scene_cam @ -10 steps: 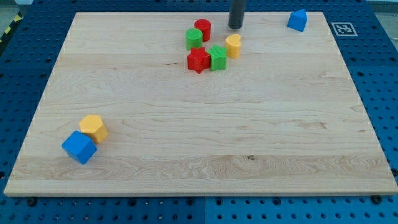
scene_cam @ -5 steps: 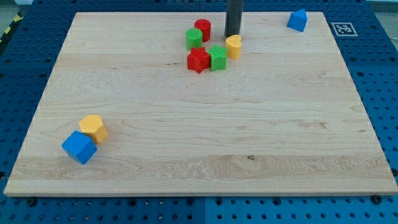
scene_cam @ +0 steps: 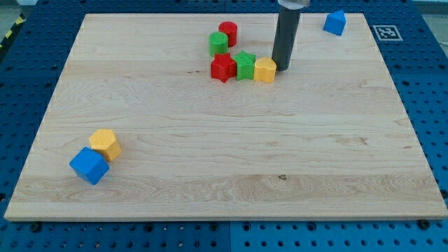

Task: Place the yellow heart to the center of the board

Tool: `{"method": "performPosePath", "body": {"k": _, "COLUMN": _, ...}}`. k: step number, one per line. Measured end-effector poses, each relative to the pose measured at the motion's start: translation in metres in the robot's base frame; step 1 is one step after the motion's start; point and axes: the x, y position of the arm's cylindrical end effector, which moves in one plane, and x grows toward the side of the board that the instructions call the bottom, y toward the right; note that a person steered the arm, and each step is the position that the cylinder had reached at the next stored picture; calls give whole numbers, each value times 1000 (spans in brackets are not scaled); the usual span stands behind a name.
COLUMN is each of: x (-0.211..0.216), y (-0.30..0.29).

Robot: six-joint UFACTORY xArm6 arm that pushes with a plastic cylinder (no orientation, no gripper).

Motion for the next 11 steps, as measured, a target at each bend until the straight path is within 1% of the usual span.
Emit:
{"method": "performPosePath", "body": {"k": 1, "x": 2, "y": 0}}
{"method": "performPosePath", "body": {"k": 2, "x": 16, "y": 2}}
{"method": "performPosePath", "body": {"k": 3, "x": 16, "y": 2}}
{"method": "performPosePath", "body": {"k": 4, "x": 30, "y": 2}}
{"method": "performPosePath", "body": {"k": 5, "x": 31, "y": 2}}
{"method": "performPosePath", "body": {"k": 7, "x": 1, "y": -6}}
{"method": "performPosePath", "body": {"k": 8, "x": 30, "y": -6}}
{"method": "performPosePath", "body": {"k": 10, "x": 31, "y": -6}}
{"method": "performPosePath", "body": {"k": 11, "x": 44, "y": -6}}
